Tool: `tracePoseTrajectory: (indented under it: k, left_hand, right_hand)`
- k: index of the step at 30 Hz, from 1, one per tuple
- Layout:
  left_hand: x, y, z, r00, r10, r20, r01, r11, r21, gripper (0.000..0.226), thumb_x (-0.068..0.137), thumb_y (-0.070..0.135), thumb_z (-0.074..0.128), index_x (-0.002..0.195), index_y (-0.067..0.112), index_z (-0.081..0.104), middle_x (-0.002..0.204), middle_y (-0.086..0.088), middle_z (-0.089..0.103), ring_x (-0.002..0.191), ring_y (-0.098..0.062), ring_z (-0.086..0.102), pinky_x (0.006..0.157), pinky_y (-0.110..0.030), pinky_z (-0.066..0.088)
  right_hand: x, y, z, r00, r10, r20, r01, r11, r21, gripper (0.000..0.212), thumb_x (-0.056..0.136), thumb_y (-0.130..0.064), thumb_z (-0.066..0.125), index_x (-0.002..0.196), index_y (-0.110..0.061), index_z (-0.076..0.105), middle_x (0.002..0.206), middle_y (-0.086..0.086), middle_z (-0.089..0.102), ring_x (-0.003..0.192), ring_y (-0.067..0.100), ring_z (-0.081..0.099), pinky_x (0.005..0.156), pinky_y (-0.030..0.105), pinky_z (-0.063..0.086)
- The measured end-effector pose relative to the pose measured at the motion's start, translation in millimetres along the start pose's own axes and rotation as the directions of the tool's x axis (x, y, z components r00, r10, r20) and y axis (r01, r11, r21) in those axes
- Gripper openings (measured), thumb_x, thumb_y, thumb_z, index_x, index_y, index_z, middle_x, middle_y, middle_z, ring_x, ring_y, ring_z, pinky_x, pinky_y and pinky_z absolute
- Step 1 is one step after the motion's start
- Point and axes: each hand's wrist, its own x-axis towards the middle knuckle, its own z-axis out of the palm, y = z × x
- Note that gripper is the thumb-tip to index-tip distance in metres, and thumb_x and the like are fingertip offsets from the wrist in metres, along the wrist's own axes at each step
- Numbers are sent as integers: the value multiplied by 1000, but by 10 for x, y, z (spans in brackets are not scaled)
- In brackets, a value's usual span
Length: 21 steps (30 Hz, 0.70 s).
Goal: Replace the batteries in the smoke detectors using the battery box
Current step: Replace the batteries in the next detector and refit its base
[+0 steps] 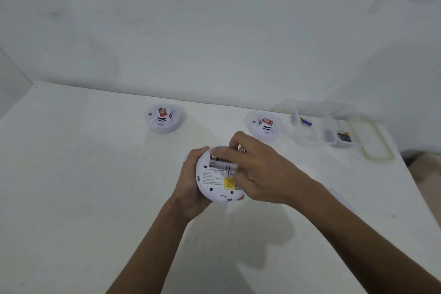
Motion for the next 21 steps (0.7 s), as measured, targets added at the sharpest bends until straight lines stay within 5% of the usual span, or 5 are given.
tracePoseTrajectory:
  k: [5, 10, 13, 18, 21]
  left_hand:
    - [-86, 40, 114, 996, -90, 22, 91, 994, -57, 26, 78, 39, 60, 80, 20, 76, 86, -11, 73, 75, -29, 69, 61, -40, 58]
    - [-68, 20, 35, 989, -141, -40, 136, 985, -106, 49, 88, 39, 47, 123, 6, 54, 121, -27, 55, 106, -47, 53, 93, -71, 38]
    - [-56, 22, 21, 986, -166, -36, 162, 982, -92, 50, 94, 41, 35, 124, 6, 55, 119, -25, 56, 103, -42, 55, 98, -65, 38]
    - [-34, -33, 7, 994, -106, -24, 106, 994, -17, 47, 93, 39, 31, 98, 20, 74, 98, -10, 71, 84, -25, 68, 81, -40, 56]
    - [-38, -18, 30, 991, -131, -25, 130, 990, -63, 48, 97, 38, 30, 98, 19, 73, 100, -13, 70, 89, -30, 66, 85, -50, 54]
  right_hand:
    - [-36, -101, 33, 967, 231, -109, -196, 944, 266, 39, 90, -15, 27, 127, -20, 38, 105, -8, 44, 90, -2, 44, 72, 7, 38]
    - [-74, -177, 103, 878, 440, -190, -278, 791, 545, 27, 95, -14, 54, 119, -20, 45, 118, -40, 50, 102, -7, 57, 84, 6, 46]
    - [-107, -204, 194, 814, 528, -240, -295, 733, 613, 17, 88, -19, 65, 104, -21, 58, 120, -20, 62, 99, -2, 62, 84, 18, 54]
    - [-173, -166, 334, 753, 537, -379, -296, 792, 534, 22, 83, -29, 63, 98, -18, 75, 91, -13, 56, 87, 3, 58, 72, 5, 43]
    - [-200, -164, 332, 758, 507, -411, -274, 819, 504, 30, 87, -36, 54, 107, -22, 71, 89, -13, 54, 86, 0, 56, 72, 5, 43]
